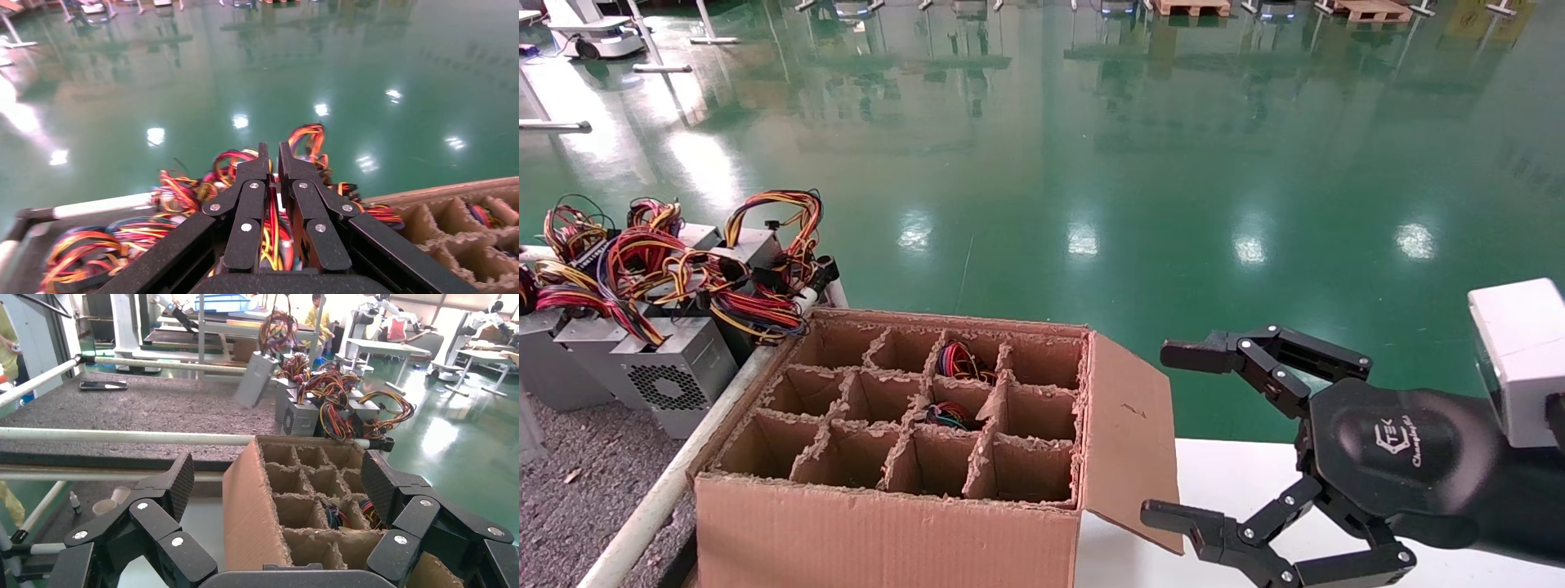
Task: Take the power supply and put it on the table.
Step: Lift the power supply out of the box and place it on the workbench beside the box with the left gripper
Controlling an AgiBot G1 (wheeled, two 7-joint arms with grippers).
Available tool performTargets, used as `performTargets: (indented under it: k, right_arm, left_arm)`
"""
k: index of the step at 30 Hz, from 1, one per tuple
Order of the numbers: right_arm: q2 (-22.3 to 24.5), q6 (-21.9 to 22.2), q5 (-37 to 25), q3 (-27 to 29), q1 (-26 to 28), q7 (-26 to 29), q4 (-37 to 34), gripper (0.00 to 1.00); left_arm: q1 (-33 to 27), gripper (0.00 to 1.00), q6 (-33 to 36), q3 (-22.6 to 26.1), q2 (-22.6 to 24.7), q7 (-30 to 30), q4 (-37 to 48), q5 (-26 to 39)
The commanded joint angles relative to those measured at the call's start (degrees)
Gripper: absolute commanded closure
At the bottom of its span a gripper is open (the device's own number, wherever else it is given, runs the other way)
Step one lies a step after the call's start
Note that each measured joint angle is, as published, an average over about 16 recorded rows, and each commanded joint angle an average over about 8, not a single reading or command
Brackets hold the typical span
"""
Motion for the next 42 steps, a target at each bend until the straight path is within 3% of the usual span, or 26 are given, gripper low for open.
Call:
performTargets:
  k: [1, 18, 30, 42]
  right_arm:
    - [0.0, 0.0, 0.0, 0.0, 0.0, 0.0, 0.0, 0.0]
    - [0.0, 0.0, 0.0, 0.0, 0.0, 0.0, 0.0, 0.0]
    - [0.0, 0.0, 0.0, 0.0, 0.0, 0.0, 0.0, 0.0]
    - [0.0, 0.0, 0.0, 0.0, 0.0, 0.0, 0.0, 0.0]
  left_arm:
    - [1.1, 1.0, 0.2, -0.3, 0.2, 0.3, 0.6, -0.4]
    - [1.8, 1.0, 0.4, -0.6, 0.3, 1.1, 0.8, -0.8]
    - [8.8, 1.0, -0.8, -3.7, 2.1, 9.0, 3.6, -4.8]
    - [14.2, 1.0, -3.3, -6.1, 4.6, 11.1, 6.4, -7.6]
